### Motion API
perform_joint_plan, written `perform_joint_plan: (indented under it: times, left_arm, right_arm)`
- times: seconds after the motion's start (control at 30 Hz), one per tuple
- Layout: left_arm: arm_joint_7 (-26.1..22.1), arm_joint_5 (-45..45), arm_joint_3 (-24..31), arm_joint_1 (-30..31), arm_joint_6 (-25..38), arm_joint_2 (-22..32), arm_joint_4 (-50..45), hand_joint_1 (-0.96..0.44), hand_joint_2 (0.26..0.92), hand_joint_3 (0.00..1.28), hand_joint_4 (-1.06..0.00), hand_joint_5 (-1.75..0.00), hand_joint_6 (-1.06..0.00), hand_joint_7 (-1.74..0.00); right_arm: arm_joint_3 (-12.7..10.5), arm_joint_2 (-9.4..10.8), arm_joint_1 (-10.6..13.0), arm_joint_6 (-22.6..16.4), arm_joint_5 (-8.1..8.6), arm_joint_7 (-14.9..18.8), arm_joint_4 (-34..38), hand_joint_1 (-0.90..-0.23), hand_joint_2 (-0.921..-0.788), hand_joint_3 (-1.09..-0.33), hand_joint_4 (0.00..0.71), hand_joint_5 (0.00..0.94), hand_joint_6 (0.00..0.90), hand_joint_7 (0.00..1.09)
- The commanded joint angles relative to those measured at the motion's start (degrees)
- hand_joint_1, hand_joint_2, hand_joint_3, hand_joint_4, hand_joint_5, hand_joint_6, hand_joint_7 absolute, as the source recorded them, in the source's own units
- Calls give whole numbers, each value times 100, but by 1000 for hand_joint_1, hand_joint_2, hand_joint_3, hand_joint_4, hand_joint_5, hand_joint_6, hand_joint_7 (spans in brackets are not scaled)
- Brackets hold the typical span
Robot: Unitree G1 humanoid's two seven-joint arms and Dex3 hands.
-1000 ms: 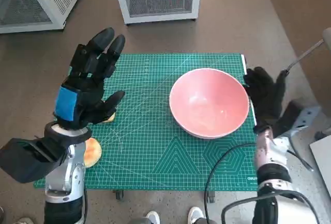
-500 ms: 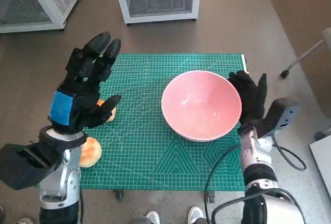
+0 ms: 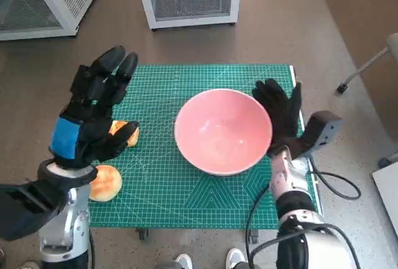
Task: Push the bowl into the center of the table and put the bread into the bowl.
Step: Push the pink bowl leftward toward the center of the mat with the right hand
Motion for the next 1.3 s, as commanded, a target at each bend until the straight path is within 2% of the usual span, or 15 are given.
perform_joint_plan:
  times: [0.03, 0.2, 0.43, 0.8, 1.1, 1.3]
  left_arm:
    - [40, -48, 108, 133, 76, 72, -219, -621, 921, 350, -209, 0, -2, -640]
    - [90, 6, 172, 233, 103, 96, -341, -609, 921, 358, -206, 0, 1, -644]
    - [166, -21, 224, 317, 198, 101, -493, -609, 921, 369, -204, 0, 1, -643]
    - [321, 22, 241, 433, 323, 45, -689, -591, 921, 371, -210, -4, 1, -638]
    - [361, 26, 251, 518, 319, 41, -734, -575, 921, 375, -210, -4, 1, -636]
    - [363, -19, 340, 511, 344, 92, -750, -575, 921, 378, -208, -3, 1, -634]
  right_arm:
    - [-84, 154, -86, 147, 67, 8, 87, -563, -921, -730, 171, 0, 396, 14]
    - [-146, 259, -192, 231, 99, 45, 101, -568, -921, -718, 157, 0, 381, 6]
    - [-115, 383, -271, 268, 33, 11, 105, -575, -921, -712, 156, 1, 371, 1]
    - [-101, 467, -352, 390, 13, 58, 105, -575, -921, -707, 166, 5, 394, 12]
    - [-58, 296, -410, 299, -35, 170, 66, -594, -921, -672, 171, 4, 424, 25]
    - [-68, 183, -541, -18, 30, 485, -36, -608, -921, -661, 169, 2, 407, 14]
